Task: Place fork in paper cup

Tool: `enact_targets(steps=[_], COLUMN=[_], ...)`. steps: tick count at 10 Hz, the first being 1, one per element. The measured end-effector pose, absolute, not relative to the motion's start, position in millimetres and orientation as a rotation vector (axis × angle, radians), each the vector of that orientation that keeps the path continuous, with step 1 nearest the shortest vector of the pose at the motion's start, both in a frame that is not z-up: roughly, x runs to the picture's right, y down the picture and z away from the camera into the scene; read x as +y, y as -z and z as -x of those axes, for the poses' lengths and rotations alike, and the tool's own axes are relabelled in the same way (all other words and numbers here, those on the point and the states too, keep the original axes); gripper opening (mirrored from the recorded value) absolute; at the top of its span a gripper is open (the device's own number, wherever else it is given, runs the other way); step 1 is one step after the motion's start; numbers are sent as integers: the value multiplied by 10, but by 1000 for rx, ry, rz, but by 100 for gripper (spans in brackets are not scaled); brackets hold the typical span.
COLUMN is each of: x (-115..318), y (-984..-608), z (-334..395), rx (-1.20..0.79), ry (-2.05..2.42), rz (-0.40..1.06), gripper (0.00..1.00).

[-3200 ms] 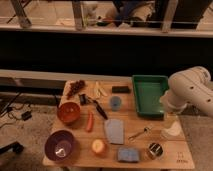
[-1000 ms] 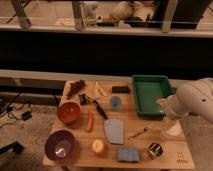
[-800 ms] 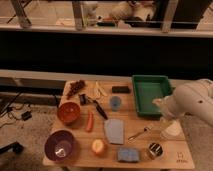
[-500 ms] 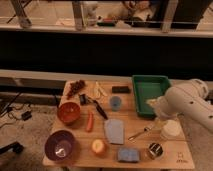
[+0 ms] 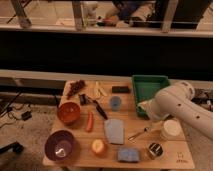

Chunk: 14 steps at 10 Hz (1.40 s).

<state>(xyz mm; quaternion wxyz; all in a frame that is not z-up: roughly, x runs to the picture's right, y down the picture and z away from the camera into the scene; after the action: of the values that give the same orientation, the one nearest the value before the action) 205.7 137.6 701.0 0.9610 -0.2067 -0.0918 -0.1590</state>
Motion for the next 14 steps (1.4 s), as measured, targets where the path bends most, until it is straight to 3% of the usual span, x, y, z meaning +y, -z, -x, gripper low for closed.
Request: enact_targets(steps=[14], x=[1548], y=[-7111], z=[-2001], rx=[-183], ry=[422], rz=[425], gripper=[80])
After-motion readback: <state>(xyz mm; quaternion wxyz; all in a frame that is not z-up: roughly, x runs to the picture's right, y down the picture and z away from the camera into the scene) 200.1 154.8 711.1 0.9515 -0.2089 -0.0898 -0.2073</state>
